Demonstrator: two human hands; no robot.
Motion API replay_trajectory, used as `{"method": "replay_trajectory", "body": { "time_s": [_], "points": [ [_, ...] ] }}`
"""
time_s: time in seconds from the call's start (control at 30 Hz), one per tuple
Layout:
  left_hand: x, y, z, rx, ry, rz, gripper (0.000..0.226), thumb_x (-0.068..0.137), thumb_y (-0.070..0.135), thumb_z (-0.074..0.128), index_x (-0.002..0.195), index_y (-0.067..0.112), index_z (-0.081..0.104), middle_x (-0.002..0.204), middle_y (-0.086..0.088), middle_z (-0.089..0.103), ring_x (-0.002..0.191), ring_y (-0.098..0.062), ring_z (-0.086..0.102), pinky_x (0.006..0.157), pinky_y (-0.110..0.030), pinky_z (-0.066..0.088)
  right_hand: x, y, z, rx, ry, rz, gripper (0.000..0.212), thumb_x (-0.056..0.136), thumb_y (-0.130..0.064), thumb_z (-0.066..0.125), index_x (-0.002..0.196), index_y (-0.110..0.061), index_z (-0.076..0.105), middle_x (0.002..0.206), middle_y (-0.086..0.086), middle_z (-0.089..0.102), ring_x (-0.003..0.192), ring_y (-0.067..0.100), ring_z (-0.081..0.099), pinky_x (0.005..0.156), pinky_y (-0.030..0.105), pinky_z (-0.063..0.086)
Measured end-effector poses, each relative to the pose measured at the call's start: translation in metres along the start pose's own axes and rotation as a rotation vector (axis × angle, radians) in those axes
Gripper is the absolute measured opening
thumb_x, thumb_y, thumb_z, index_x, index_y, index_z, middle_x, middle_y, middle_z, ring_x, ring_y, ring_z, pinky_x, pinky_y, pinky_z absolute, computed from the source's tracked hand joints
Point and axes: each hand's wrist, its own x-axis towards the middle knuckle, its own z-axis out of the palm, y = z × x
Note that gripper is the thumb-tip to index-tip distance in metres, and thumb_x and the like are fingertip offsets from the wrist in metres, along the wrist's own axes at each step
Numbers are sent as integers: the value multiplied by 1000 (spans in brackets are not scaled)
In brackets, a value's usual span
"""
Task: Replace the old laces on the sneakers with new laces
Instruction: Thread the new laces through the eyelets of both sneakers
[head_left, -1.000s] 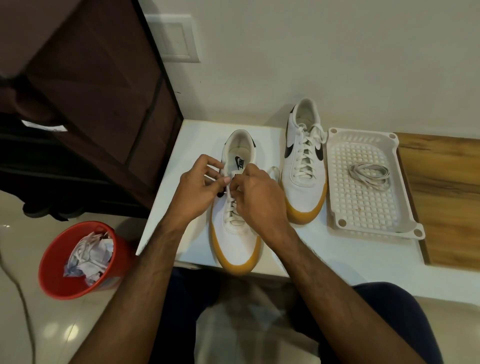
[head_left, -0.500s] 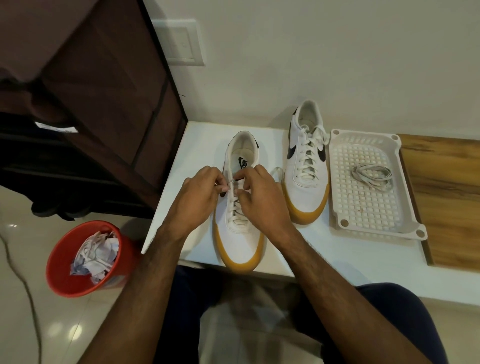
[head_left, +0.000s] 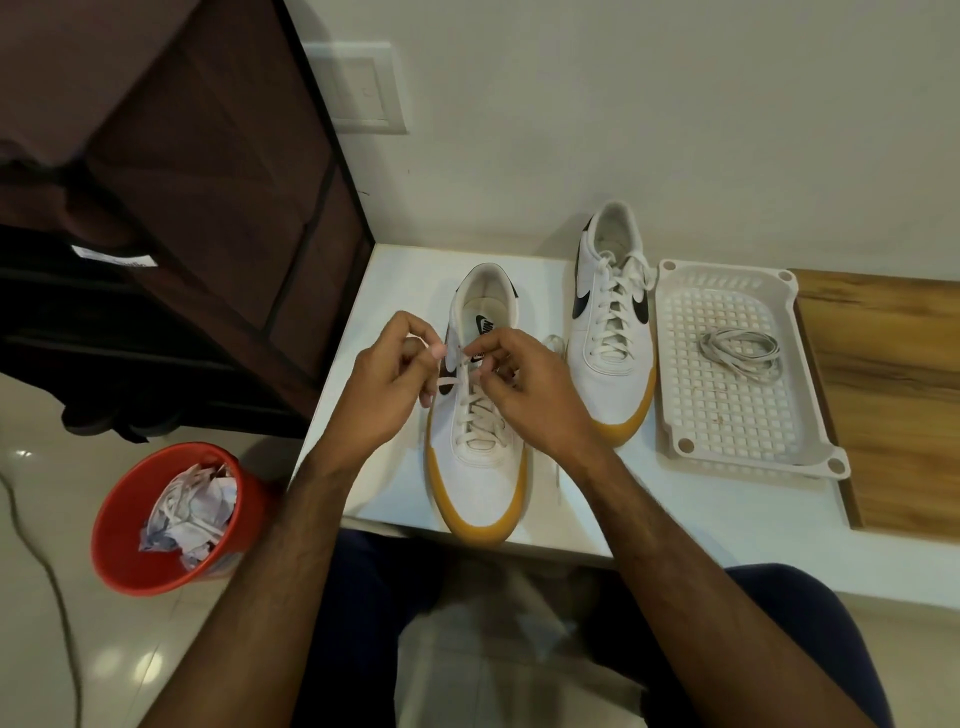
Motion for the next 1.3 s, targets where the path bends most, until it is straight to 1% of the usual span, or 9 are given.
{"method": "replay_trajectory", "body": {
  "time_s": [0.17,0.33,0.5,0.63,0.77,0.87,1.0,1.17,1.3],
  "points": [
    [4,-9,7,446,-148,-1,19,98,37,62,97,18,59,70,10,51,64,-8,51,57,-12,35,-1,9,-9,27,47,-4,20,96,-3,60,107,-16,71,101,-6,67,87,1,60,75,12,46],
    [8,-20,13,421,-171,45,12,100,22,61,92,13,62,92,5,47,84,-8,53,74,-20,40,-1,15,-11,-64,14,-23,36,94,4,55,115,-19,73,97,-11,50,88,-7,53,79,7,41],
    [7,-5,-2,-228,131,-48,21,105,15,46,85,13,53,97,-5,71,81,-20,70,68,-30,50,0,16,-15,-117,9,-2,45,94,4,50,114,-27,75,96,-6,52,88,0,53,78,17,47],
    [2,1,-23,-725,343,15,23,104,14,41,85,14,53,76,-9,64,56,-22,54,58,-32,46,1,15,-17,-100,-1,18,44,95,1,49,112,-29,75,96,-3,53,86,6,54,79,24,50],
    [1,-11,-15,-71,169,-97,10,104,27,54,102,17,52,69,1,56,56,-4,50,57,-23,43,1,16,-18,-53,-10,26,44,96,3,48,112,-27,75,97,0,54,87,7,55,78,16,47],
    [4,-19,1,315,-76,-142,37,97,45,62,118,25,39,77,8,55,62,-7,57,59,-18,42,2,17,-19,-27,-13,38,44,96,2,48,110,-30,75,100,1,55,91,1,55,80,10,44],
    [8,-13,10,356,-99,-135,47,92,56,60,118,29,32,77,11,53,64,-10,58,60,-18,43,1,15,-19,-36,-18,40,45,96,1,49,108,-35,72,101,-1,56,94,-3,53,81,8,43],
    [4,-17,9,366,-216,-67,13,99,42,57,91,32,57,83,17,59,80,-8,60,68,-22,40,1,16,-18,-56,-15,30,43,94,1,50,111,-30,74,98,-1,54,87,2,54,78,17,47],
    [8,-16,8,182,68,3,16,100,18,57,85,15,64,90,3,59,84,-8,57,77,-25,43,0,17,-17,-132,-15,20,41,97,-3,51,113,-34,73,95,-10,52,85,2,54,77,26,51]
  ]
}}
